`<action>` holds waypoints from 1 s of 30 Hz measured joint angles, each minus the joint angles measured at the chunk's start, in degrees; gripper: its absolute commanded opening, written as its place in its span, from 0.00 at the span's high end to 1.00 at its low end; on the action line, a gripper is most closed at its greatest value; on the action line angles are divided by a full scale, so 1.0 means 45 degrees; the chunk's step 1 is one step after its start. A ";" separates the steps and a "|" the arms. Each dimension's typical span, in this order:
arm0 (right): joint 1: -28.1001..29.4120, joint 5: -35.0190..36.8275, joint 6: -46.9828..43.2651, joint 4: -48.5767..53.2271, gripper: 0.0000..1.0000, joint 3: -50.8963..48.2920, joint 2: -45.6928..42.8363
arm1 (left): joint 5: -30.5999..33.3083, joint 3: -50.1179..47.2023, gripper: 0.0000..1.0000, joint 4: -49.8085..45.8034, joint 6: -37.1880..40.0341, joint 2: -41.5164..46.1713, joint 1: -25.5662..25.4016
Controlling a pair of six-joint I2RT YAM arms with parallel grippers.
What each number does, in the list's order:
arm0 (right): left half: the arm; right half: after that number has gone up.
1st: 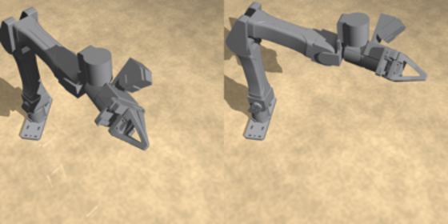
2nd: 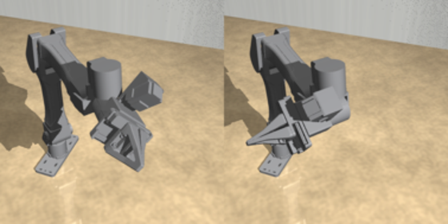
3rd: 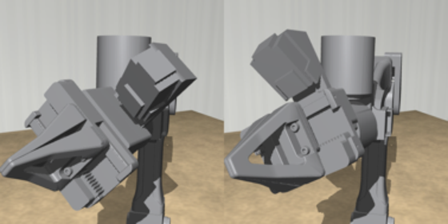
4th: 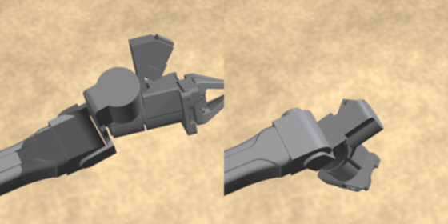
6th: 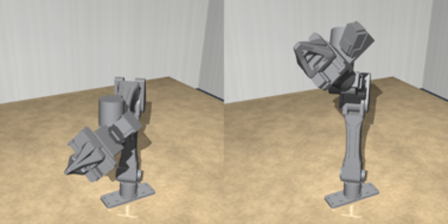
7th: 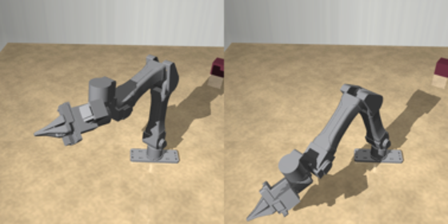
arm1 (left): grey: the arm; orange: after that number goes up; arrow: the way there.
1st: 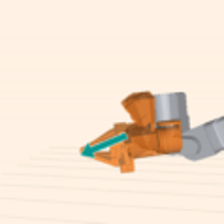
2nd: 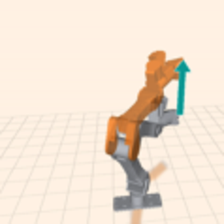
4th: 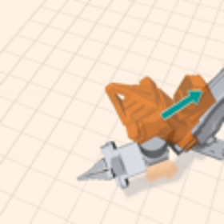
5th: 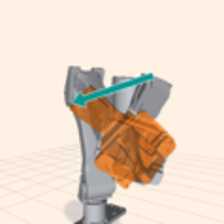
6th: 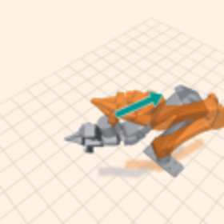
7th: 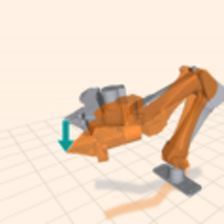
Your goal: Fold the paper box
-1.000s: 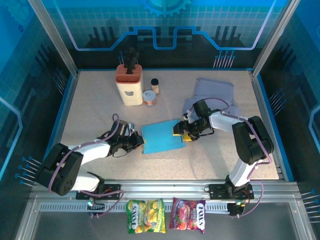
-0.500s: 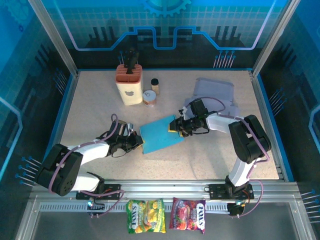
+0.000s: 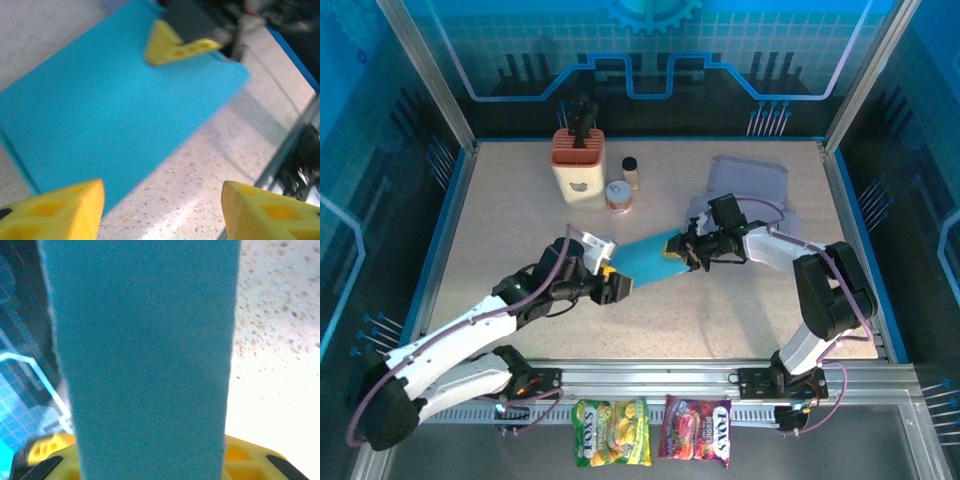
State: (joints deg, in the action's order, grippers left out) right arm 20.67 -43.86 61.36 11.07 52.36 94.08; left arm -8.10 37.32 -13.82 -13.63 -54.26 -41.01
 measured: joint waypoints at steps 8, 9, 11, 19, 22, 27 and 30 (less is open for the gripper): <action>-0.0423 -0.0554 0.1719 0.1957 0.76 0.0024 -0.0704 | 0.2827 0.0860 0.31 -0.1511 0.4537 -0.1341 -0.1957; -0.0452 -0.0646 0.1889 0.2176 0.76 0.0024 -0.0772 | 0.3089 0.0913 0.30 -0.1579 0.4949 -0.1617 -0.1991; -0.0529 -0.0753 0.2210 0.2526 0.76 0.0019 -0.0894 | 0.3536 0.1035 0.29 -0.1637 0.5659 -0.2127 -0.2011; -0.0758 -0.1161 0.3400 0.2939 0.77 -0.0578 -0.1506 | 0.4056 0.1277 0.23 -0.1515 0.7436 -0.3279 -0.2098; -0.0797 -0.1365 0.3769 0.2914 0.77 -0.0787 -0.1647 | 0.4148 0.1302 0.23 -0.1452 0.7815 -0.3614 -0.2181; -0.0801 -0.1613 0.4289 0.2875 0.77 -0.1054 -0.1826 | 0.4410 0.1341 0.24 -0.0933 0.8242 -0.4235 -0.2191; -0.0801 -0.1700 0.4478 0.2861 0.77 -0.1175 -0.1880 | 0.4522 0.1341 0.26 -0.0588 0.8412 -0.4532 -0.2186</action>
State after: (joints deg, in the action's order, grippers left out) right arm 17.06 -51.51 81.52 23.94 47.07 85.62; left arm 12.25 43.35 -16.47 24.23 -74.65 -50.85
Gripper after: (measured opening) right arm 0.315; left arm 0.755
